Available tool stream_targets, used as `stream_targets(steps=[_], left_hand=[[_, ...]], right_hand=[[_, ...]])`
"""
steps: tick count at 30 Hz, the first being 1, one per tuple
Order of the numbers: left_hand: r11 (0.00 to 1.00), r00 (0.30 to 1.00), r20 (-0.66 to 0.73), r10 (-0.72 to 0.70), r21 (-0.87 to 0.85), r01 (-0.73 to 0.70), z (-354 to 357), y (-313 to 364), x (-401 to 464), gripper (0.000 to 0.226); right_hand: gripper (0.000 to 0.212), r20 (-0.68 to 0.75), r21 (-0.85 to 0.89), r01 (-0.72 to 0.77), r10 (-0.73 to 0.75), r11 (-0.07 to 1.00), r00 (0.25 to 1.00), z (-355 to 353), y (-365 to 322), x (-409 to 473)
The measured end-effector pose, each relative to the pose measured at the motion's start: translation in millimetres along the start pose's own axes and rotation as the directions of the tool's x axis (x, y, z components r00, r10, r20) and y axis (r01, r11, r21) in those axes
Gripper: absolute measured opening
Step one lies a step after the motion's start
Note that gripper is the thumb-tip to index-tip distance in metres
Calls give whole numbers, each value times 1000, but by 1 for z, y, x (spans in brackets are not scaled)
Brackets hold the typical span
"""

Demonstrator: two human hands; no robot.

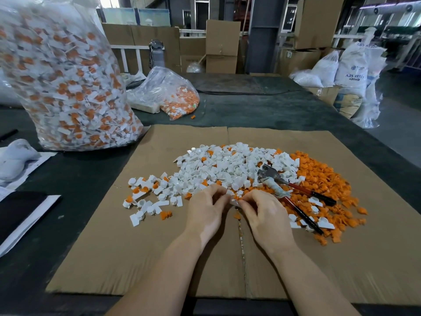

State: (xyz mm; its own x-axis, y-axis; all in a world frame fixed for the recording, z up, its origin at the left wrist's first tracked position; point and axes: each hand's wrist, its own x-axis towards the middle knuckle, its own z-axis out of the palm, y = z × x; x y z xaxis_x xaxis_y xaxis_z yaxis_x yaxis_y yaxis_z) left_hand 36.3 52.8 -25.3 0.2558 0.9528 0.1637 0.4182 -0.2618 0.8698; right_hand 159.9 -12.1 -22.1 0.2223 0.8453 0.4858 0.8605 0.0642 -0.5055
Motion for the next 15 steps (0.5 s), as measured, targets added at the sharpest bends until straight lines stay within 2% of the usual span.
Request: stream_targets(steps=[8,15], left_hand=[[998,996,74,45,-50,-41,-3,2,-4,2],[997,991,116,64,-42,-59,-2,4,-7,13]], right_hand=[[18,2,-29,3,-3,1000,1000,0,0,0],[22,19,-37,-21,22,999,1000,0,0,-1]])
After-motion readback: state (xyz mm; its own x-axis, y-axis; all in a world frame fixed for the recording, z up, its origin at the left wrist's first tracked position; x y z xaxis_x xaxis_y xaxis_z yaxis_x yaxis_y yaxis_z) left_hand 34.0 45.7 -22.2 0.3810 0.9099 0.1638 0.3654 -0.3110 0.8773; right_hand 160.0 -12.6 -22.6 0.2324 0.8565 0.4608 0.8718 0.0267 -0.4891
